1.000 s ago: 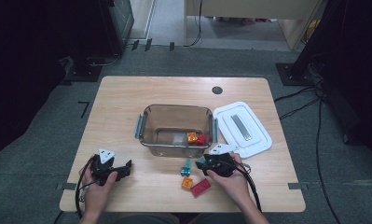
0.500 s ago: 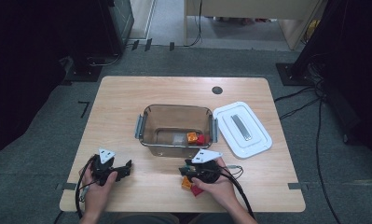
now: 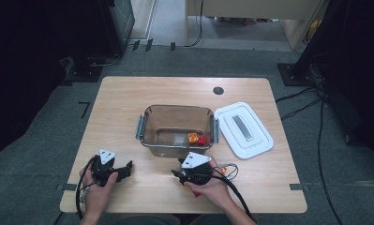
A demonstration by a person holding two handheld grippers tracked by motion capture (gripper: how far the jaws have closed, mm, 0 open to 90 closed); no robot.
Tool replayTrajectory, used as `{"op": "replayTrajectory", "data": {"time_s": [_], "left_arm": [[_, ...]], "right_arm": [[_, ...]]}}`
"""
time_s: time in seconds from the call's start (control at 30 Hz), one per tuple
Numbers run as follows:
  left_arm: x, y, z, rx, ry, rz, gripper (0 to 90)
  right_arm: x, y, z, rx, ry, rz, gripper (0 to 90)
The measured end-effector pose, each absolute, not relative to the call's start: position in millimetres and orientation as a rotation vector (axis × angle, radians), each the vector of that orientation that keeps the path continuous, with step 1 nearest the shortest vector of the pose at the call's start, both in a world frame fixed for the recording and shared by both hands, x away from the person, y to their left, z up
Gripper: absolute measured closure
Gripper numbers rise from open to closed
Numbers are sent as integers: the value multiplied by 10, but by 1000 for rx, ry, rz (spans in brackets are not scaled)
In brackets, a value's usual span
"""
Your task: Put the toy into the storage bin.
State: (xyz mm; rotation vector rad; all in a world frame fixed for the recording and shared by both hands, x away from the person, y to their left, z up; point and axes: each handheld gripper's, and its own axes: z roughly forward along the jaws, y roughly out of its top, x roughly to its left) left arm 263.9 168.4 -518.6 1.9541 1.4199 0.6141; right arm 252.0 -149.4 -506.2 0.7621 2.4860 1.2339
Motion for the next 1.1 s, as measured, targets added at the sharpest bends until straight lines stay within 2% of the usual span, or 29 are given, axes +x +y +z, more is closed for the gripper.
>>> {"op": "replayTrajectory", "data": {"time_s": [0.3,0.73,0.93,1.1], "left_arm": [[2639,1685,-5186,1955,1420,614,106],[2639,1684,-5186,1954,1420,614,106],[2640,1683,-5187,1954,1420,614,106],[2641,1682,-5187,1952,1421,615,106]], "right_arm": [[2505,-1539,-5129,713,2511,1104,528],[2446,-2034,-5139,748,2511,1063,555],[2443,-2247,-5139,780,2501,1055,637],[2461,-2271,-5126,796,2521,1076,633]]}}
